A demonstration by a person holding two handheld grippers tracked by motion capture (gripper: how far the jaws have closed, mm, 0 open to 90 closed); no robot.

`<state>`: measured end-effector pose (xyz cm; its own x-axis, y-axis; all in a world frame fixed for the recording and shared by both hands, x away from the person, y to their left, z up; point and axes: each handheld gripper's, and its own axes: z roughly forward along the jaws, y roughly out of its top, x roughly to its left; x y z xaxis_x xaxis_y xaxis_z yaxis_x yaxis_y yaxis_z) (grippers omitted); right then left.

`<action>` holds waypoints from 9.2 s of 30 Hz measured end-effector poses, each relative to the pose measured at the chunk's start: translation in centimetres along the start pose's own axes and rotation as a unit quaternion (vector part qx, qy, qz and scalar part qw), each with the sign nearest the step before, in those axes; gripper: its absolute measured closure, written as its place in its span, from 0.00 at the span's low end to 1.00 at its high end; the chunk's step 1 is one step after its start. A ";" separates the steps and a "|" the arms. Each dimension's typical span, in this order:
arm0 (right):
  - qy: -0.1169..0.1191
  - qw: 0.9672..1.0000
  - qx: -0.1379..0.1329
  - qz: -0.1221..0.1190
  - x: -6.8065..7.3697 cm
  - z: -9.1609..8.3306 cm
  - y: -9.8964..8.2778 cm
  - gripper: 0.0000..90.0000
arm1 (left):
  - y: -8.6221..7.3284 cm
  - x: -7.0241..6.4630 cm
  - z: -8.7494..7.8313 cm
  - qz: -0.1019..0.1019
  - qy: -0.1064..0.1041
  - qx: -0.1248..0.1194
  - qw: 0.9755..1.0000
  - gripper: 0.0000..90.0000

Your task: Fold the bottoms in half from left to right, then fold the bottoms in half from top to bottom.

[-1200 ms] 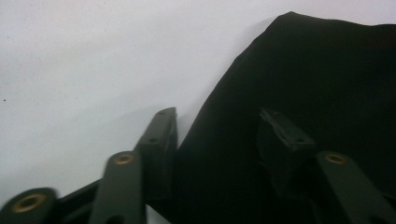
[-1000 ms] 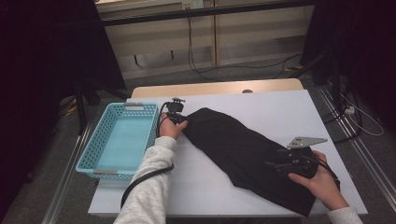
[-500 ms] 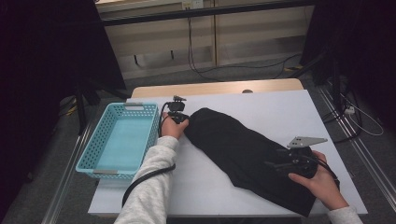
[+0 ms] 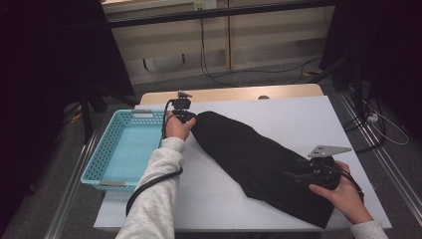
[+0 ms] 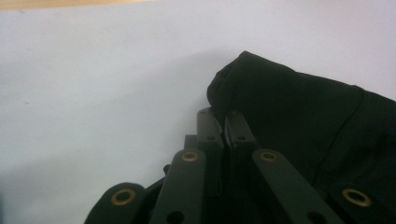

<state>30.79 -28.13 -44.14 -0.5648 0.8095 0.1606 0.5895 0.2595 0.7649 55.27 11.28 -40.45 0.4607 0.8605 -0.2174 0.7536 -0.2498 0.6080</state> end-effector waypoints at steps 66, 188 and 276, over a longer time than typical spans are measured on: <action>0.001 1.000 0.005 -0.010 0.6 0.4 0.2 0.29 | -6.5 -9.2 0.2 0.112 -0.184 -0.056 0.975 0.96; 0.048 0.997 0.023 -0.059 6.7 9.7 4.5 0.51 | -9.4 -3.8 -3.5 0.125 -0.077 -0.057 0.987 0.10; 0.063 0.991 0.044 -0.113 7.4 5.3 3.6 0.87 | -9.8 -3.8 -4.6 0.133 -0.071 -0.061 0.987 0.10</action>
<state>31.81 -18.46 -43.50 -0.7523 0.6550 0.0716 0.4850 0.4768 0.7331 43.99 12.50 -42.01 0.7024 0.6984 -0.1371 0.5389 -0.3960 0.7435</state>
